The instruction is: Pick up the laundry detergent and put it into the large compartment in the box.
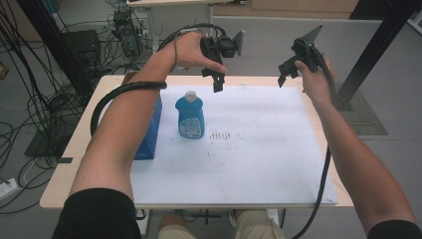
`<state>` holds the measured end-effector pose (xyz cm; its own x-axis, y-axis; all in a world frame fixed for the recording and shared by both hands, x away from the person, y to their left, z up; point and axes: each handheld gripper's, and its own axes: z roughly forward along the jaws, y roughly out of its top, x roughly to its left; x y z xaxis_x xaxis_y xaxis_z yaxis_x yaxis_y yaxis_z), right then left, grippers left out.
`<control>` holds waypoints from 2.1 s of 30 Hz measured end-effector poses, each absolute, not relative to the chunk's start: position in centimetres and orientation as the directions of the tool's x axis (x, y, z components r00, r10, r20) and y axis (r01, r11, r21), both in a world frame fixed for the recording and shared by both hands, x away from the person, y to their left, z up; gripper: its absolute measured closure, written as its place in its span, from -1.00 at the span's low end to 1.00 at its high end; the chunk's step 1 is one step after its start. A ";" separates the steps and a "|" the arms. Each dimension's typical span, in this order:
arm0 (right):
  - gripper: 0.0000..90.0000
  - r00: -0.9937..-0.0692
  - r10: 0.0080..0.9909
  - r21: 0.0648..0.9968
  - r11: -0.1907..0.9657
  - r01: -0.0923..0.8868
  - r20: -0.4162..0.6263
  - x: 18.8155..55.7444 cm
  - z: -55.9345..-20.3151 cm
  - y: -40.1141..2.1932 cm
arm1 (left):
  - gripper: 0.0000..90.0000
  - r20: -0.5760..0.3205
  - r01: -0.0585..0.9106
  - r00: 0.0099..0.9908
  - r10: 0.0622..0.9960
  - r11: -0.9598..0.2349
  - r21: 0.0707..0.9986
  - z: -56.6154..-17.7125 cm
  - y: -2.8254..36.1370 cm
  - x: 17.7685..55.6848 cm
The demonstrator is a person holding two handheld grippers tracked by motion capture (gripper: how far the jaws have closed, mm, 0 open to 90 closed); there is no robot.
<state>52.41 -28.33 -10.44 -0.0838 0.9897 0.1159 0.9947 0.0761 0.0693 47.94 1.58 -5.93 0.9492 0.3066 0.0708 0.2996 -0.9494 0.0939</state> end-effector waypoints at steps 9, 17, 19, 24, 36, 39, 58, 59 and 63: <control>-0.84 -0.086 0.990 0.073 0.078 0.994 0.115 52.2 -10.3 -28.3 | -0.88 0.074 0.294 0.951 0.301 -0.951 0.095 -5.8 1.5 47.8; -0.84 -0.082 0.990 0.074 0.074 0.994 0.115 52.1 -10.2 -28.3 | -0.88 0.075 0.294 0.951 0.301 -0.951 0.096 -5.4 1.5 47.6; -0.84 -0.083 0.990 0.072 0.075 0.995 0.115 52.2 -10.2 -28.2 | -0.88 0.077 0.290 0.951 0.298 -0.952 0.097 -5.3 1.5 47.6; -0.84 -0.083 0.990 0.073 0.075 0.995 0.116 52.1 -10.2 -28.2 | -0.88 0.074 0.291 0.951 0.299 -0.952 0.098 -5.3 1.5 47.6; -0.84 -0.086 0.990 0.076 0.078 0.994 0.113 52.0 -10.1 -28.1 | -0.88 0.077 0.291 0.951 0.299 -0.951 0.104 -5.3 1.5 47.6; -0.84 -0.085 0.990 0.077 0.077 0.994 0.113 52.0 -10.1 -28.1 | -0.88 0.078 0.289 0.952 0.297 -0.952 0.099 -5.3 1.4 47.6; -0.84 -0.086 0.990 0.074 0.078 0.994 0.109 52.0 -10.0 -28.2 | -0.88 0.077 0.296 0.949 0.304 -0.950 0.099 -5.3 1.7 47.5; -0.84 -0.086 0.991 0.074 0.078 0.994 0.107 52.0 -10.0 -28.1 | -0.88 0.078 0.297 0.949 0.304 -0.950 0.098 -5.2 1.7 47.5; -0.84 -0.088 0.990 0.076 0.080 0.994 0.108 52.0 -10.0 -28.1 | -0.88 0.079 0.298 0.949 0.307 -0.949 0.099 -5.1 1.9 47.5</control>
<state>51.97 -28.14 -9.97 -0.0879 0.9903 0.1079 0.9939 0.0800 0.0757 47.52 1.86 -5.14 0.9486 0.3065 0.0794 0.2985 -0.9493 0.0989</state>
